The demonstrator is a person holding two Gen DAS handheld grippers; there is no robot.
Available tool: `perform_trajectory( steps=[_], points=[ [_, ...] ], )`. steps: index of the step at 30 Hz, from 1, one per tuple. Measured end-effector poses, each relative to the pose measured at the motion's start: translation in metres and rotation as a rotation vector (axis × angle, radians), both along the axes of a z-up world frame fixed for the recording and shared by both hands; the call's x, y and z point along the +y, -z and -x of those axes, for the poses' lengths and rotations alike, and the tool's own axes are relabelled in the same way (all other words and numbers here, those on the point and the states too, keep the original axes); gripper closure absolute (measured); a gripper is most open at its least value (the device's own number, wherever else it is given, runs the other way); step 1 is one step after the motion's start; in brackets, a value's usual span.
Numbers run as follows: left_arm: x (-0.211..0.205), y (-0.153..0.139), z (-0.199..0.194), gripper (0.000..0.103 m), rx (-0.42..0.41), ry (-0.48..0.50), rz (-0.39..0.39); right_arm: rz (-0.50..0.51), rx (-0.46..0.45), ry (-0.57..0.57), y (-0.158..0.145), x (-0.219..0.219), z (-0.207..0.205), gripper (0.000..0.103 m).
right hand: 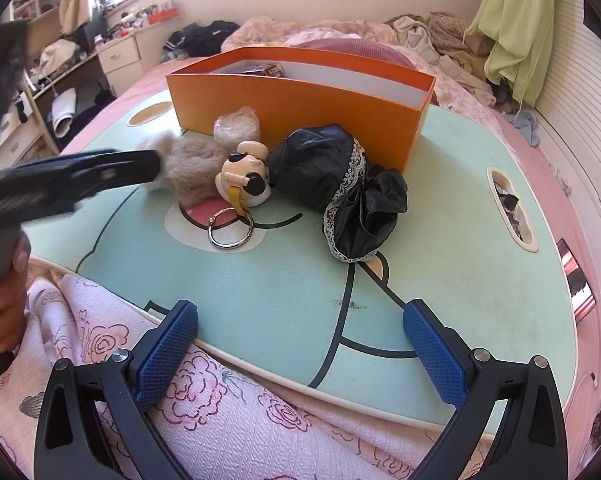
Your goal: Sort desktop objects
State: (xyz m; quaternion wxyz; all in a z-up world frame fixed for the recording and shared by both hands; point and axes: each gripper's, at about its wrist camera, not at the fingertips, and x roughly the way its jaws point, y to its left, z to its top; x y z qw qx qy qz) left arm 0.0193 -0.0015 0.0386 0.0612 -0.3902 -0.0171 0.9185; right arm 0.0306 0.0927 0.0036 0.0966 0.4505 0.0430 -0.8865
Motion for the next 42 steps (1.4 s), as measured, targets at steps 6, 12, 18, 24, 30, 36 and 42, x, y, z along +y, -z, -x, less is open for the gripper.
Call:
perform_trajectory(
  steps=[6,12,18,24,30,36,42],
  points=[
    [-0.010,0.035,-0.015,0.000,-0.052,0.044,0.050,-0.002,-0.002,0.000,0.000,0.001,0.000,0.000],
    [-0.016,0.042,-0.004,0.000,-0.057,-0.011,0.069,-0.002,-0.001,0.000,-0.001,-0.001,-0.001,0.000],
    [-0.015,0.042,-0.007,0.000,-0.056,-0.010,0.070,-0.001,-0.002,0.000,-0.002,-0.001,-0.001,0.000],
    [-0.015,0.041,-0.007,0.000,-0.056,-0.010,0.069,-0.001,-0.002,0.000,-0.002,-0.001,-0.002,0.000],
    [-0.015,0.041,-0.007,0.000,-0.056,-0.010,0.069,0.000,-0.003,0.000,-0.002,0.000,-0.002,0.000],
    [-0.016,0.040,-0.006,0.000,-0.057,-0.008,0.069,0.001,-0.003,0.000,-0.002,0.000,-0.002,0.000],
    [-0.016,0.040,-0.005,0.000,-0.057,-0.008,0.068,0.002,-0.005,-0.001,-0.003,0.001,-0.002,0.000]
  ],
)
